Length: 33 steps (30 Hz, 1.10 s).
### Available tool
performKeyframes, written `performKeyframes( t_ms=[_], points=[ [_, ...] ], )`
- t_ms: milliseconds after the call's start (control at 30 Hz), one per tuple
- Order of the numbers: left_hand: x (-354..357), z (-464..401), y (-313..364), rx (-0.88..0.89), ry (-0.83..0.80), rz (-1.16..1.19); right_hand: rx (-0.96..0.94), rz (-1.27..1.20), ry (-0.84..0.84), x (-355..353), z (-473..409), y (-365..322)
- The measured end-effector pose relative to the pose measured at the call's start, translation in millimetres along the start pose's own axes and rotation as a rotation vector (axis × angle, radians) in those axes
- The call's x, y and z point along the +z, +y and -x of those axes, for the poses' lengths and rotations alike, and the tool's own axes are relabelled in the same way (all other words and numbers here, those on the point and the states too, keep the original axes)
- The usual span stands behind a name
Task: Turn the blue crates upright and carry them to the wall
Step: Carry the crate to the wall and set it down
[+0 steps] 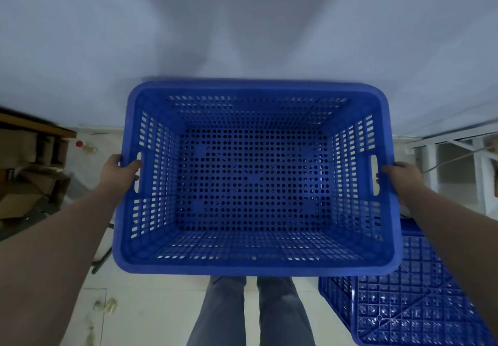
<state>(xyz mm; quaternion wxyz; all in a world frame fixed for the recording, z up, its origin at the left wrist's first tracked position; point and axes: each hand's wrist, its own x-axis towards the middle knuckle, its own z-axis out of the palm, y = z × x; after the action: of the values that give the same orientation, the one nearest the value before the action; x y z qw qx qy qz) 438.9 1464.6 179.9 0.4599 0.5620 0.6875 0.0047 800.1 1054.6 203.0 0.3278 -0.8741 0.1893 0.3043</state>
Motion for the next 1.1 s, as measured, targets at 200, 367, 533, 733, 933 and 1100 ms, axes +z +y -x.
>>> performKeyframes(
  t_ms=[200, 367, 533, 733, 933, 1100],
  points=[
    [-1.8, -2.1, -2.7, 0.014, 0.051, -0.003, 0.007, -0.024, -0.016, 7.0, -5.0, 3.6],
    [-0.2, -4.1, -5.6, 0.004, 0.033, -0.038, -0.031, 0.061, -0.043, 17.4, -3.8, 2.9],
    [-8.5, -13.0, -6.9, -0.010, 0.009, -0.112, 0.005, 0.128, -0.060, 24.8, -1.6, 16.5],
    [-6.9, -17.4, -7.7, -0.051, -0.096, -0.131, 0.025, 0.116, -0.078, 28.9, -9.9, 13.5],
    [-0.3, -26.6, -7.3, -0.028, -0.065, -0.003, -0.029, 0.010, -0.118, 26.3, -19.5, 14.3],
    [1.0, -26.7, -4.0, -0.005, -0.041, 0.052, -0.065, -0.133, -0.106, 20.3, -23.3, 15.0]
  ],
)
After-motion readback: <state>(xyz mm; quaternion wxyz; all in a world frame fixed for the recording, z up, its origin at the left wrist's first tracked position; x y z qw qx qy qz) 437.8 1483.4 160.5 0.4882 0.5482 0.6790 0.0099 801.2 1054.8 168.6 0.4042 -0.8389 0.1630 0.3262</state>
